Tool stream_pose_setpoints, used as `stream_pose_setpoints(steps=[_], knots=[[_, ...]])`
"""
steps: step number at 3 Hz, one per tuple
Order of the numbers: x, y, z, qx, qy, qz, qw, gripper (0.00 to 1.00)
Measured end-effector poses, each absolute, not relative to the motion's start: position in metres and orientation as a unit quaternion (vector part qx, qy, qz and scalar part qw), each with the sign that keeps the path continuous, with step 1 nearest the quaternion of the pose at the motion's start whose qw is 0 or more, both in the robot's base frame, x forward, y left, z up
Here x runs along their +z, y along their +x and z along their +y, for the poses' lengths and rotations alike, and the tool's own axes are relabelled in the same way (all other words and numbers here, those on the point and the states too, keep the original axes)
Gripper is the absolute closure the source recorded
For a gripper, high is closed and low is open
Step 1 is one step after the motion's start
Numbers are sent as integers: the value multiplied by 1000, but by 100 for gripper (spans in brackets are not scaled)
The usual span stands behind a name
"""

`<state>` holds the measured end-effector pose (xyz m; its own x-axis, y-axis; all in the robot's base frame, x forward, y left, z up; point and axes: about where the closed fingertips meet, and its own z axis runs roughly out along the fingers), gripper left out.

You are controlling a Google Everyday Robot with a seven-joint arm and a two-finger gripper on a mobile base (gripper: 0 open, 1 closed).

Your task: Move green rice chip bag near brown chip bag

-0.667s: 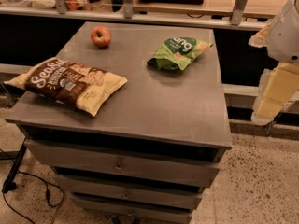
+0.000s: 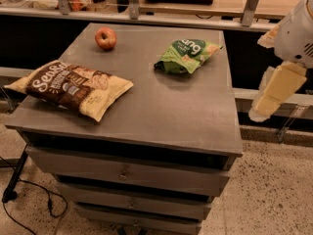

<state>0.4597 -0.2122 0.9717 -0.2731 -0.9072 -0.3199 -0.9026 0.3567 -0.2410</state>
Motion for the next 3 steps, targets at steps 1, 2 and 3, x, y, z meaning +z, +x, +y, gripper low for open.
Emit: stream_pose_setpoints(steps=[1,2,3], knots=[[962,496,-204,58,-504,813,287,0],[966,529,-194,104,-444,812,366,0],[971,561,-186,118,-395,804,428,0]])
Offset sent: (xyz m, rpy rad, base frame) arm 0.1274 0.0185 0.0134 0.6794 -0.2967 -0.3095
